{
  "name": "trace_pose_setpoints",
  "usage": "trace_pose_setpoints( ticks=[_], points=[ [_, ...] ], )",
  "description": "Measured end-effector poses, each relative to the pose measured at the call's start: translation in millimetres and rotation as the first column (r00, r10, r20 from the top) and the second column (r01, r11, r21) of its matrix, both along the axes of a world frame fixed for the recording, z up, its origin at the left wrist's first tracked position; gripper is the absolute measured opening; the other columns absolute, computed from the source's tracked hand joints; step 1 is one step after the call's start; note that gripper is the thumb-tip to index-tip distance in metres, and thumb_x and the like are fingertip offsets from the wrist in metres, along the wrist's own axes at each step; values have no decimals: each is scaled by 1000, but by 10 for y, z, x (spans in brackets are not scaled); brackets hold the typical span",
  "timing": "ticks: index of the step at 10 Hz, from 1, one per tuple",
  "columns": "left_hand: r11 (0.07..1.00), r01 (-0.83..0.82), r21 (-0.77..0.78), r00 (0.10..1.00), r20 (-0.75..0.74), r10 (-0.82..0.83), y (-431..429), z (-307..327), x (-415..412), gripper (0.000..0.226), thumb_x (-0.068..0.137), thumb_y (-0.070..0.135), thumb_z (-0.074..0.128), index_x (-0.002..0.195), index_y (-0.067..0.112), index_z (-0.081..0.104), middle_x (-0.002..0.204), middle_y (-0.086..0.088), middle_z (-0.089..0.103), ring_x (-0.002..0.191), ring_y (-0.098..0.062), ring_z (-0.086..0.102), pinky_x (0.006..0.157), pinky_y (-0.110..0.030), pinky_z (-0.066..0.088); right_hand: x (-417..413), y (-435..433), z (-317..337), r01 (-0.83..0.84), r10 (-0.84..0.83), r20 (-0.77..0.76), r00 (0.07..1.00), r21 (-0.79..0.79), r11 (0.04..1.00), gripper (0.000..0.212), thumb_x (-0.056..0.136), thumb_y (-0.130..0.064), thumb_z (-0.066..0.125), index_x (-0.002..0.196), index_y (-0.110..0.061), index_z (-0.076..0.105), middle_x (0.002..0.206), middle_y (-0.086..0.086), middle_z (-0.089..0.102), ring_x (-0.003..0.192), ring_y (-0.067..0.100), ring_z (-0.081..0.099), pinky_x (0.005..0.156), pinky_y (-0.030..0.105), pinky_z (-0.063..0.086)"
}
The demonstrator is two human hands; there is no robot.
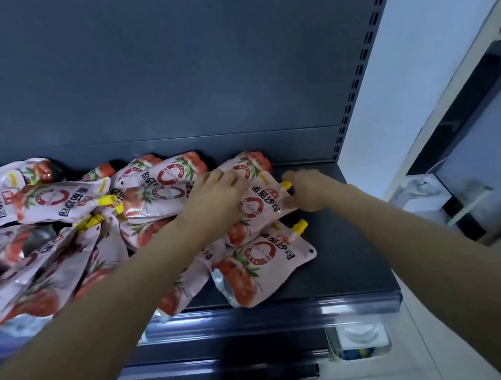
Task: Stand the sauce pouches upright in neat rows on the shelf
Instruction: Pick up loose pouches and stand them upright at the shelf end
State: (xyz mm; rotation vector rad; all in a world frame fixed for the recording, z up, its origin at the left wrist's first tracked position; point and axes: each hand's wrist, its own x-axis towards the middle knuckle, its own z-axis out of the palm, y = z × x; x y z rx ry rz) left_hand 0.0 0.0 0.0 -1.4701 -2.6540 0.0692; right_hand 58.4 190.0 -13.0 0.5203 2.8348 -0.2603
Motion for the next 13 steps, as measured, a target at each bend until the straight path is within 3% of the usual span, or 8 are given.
trace_pose_setpoints(
  ticks=[3, 4, 5, 6, 7, 9, 10, 13],
  points=[
    [1000, -14, -8, 1000, -5, 14, -34, 36, -148, 53, 89, 36, 53, 137, 18, 37, 138, -5, 44, 129, -26, 36, 112, -43, 22, -157, 57, 17, 131, -123, 48, 991, -227, 965, 53, 90, -22, 60, 138, -3, 45, 141, 14, 49, 127, 30, 48, 101, 35, 41],
    [1000, 7, -18, 1000, 8, -7, -45, 47, -212, 54, 88, 38, 54, 136, 19, 38, 138, -3, 44, 129, -25, 36, 112, -42, 23, -188, 81, 80, 217, -226, 15, 974, -347, 913, 34, 89, -11, 59, 119, 7, 61, 123, 24, 61, 109, 33, 61, 97, 45, 51],
    [999, 49, 16, 999, 8, -49, 13, 57, -259, 51, 88, 40, 54, 134, 20, 42, 134, -2, 47, 124, -24, 40, 108, -41, 26, -211, 114, 248, 281, -317, 4, 948, -473, 835, 25, 87, -3, 61, 108, 9, 62, 106, 25, 65, 84, 24, 66, 71, 33, 58],
    [992, 106, 64, 994, 17, -108, 125, 89, -247, 43, 88, 40, 53, 125, 21, 49, 126, -1, 52, 115, -22, 43, 100, -39, 29, -215, 115, 500, 307, -355, -14, 935, -469, 828, 6, 88, -3, 59, 94, -3, 59, 97, 15, 67, 81, 21, 67, 70, 29, 58],
    [980, 185, 70, 980, 67, -190, 230, 62, -221, 39, 86, 40, 54, 121, 22, 52, 126, -1, 53, 115, -21, 44, 99, -39, 28, -160, 140, 735, 331, -420, -172, 891, -387, 861, 12, 85, -2, 58, 79, -11, 53, 120, 24, 63, 112, 38, 61, 91, 40, 51],
    [952, 297, -80, 906, 338, -254, 418, -37, -168, 55, 85, 42, 58, 134, 24, 42, 138, -2, 46, 125, -23, 41, 105, -41, 31, -60, 258, 898, 356, -378, -384, 842, -130, 925, 18, 87, -3, 49, 99, -2, 63, 97, 14, 64, 82, 26, 53, 66, 30, 44],
    [913, 342, -224, 821, 544, -174, 485, -97, -142, 62, 87, 41, 56, 142, 25, 31, 147, -2, 34, 134, -23, 31, 109, -41, 30, -19, 267, 920, 352, -356, -444, 822, -94, 931, 16, 86, 0, 48, 88, -12, 60, 84, 4, 55, 80, 23, 52, 59, 27, 39],
    [937, 278, -209, 715, 697, -57, 672, -188, -111, 50, 77, 32, 72, 120, 16, 53, 122, -3, 48, 105, -19, 49, 91, -33, 43, 26, 292, 909, 268, -297, -448, 843, -128, 955, 16, 84, 0, 58, 89, -15, 62, 90, 3, 57, 84, 21, 54, 69, 26, 41]
  ],
)
